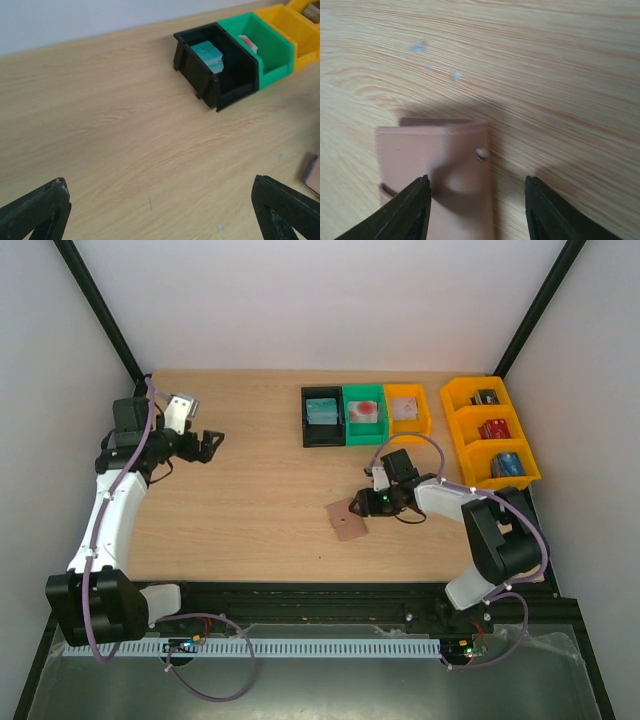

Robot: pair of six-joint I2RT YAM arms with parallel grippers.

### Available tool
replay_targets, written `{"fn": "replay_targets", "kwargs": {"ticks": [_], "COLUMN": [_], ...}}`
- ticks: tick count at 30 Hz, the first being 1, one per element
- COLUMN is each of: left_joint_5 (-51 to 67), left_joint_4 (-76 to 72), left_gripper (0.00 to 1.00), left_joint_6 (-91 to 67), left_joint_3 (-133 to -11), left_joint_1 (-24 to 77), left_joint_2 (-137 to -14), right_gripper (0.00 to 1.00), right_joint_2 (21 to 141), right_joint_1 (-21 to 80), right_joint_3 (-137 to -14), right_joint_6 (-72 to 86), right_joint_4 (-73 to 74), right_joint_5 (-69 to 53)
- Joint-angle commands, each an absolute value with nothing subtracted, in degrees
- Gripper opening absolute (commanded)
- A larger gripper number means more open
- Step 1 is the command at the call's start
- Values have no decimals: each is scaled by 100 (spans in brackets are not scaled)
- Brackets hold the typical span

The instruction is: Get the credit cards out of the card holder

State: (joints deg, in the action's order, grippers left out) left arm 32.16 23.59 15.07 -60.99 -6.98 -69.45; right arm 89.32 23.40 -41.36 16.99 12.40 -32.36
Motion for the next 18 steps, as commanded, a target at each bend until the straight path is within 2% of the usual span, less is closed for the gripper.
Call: {"fn": "replay_targets", "kwargs": {"ticks": [1, 5, 8, 10, 11, 18], "left_joint_5": [3517, 3533, 3619, 3678, 3701, 4054], "left_joint_4": [2936, 2980, 3046, 3087, 3114, 3824], "left_gripper": [99, 99, 98, 97, 97, 93], "left_joint_6": [1574, 1556, 1562, 1577, 1586, 1885], "left_joint_3": [-6050, -6026, -6065, -6069, -6071, -6356], "left_joint_1": [-679, -638, -604, -573, -553, -237], "left_joint_2": [-6903, -6908, -6887, -6867, -6858, -6828], "right_gripper": [49, 38, 20, 5, 2, 2], "right_joint_2": [9515, 9704, 9695, 9634, 9586, 8672], "right_joint_1": [2427, 2478, 2479, 2479, 2479, 2487], "right_joint_3": [-4155, -4041, -3980, -3984, -3996, -4475], "right_joint_6": [1497, 1533, 1641, 1689, 1706, 1649], "right_joint_4": [1293, 1160, 1045, 967, 934, 1076], "right_joint_5": [-3978, -4280, -4222, -4258, -4291, -4537]}}
